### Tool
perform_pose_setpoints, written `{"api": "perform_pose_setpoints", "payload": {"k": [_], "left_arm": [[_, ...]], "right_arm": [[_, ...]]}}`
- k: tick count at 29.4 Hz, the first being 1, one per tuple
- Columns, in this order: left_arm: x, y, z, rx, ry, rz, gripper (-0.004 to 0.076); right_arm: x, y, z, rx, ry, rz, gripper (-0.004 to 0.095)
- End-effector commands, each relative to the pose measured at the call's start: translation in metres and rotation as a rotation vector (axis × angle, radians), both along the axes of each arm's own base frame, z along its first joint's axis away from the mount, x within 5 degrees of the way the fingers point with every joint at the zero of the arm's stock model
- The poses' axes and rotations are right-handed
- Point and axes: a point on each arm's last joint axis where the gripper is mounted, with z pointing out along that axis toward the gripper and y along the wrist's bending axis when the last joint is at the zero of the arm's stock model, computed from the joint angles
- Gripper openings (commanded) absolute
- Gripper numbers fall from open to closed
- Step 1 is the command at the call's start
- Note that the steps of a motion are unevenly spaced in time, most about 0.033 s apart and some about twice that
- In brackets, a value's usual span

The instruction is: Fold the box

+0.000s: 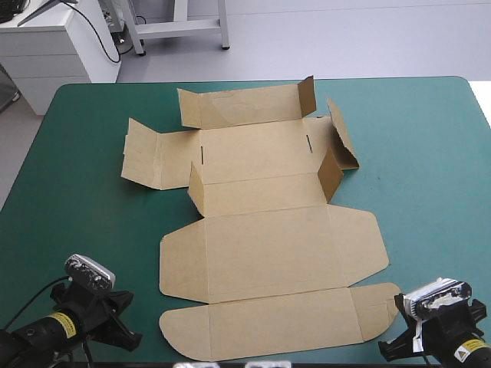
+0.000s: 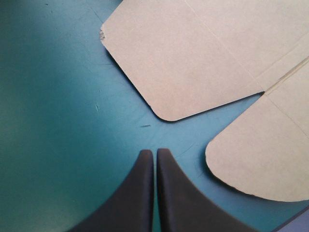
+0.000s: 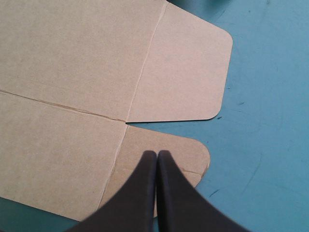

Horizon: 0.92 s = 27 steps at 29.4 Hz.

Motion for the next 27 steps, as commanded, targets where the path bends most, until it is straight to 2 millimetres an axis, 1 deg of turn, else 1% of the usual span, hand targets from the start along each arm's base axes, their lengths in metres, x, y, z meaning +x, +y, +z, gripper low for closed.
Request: {"api": "perform_pose_setpoints", "payload": {"k": [1,12,18,23,27], "left_arm": [[0.004,-0.003,0.010,-0.040,-0.054,-0.001,0.0001],[0.004,-0.003,0.010,-0.039,-0.052,-0.001,0.0001],[0.004,-0.002,0.010,-0.033,-0.055,-0.001,0.0001],[0.004,-0.002,0.010,-0.031,-0.056,0.000,0.0001],[0.004,-0.002,0.010,-0.031,-0.056,0.000,0.0001]], "right_arm": [[0.003,0.001,0.011,0.019,-0.062,-0.004,-0.0016],[0.003,0.001,0.011,0.019,-0.064,-0.005,-0.0016],[0.005,0.000,0.016,0.020,-0.106,-0.015,-0.0016],[0.015,-0.002,0.037,0.018,-0.163,-0.035,-0.0016],[0.030,-0.004,0.062,-0.005,-0.191,-0.040,-0.0016]]}}
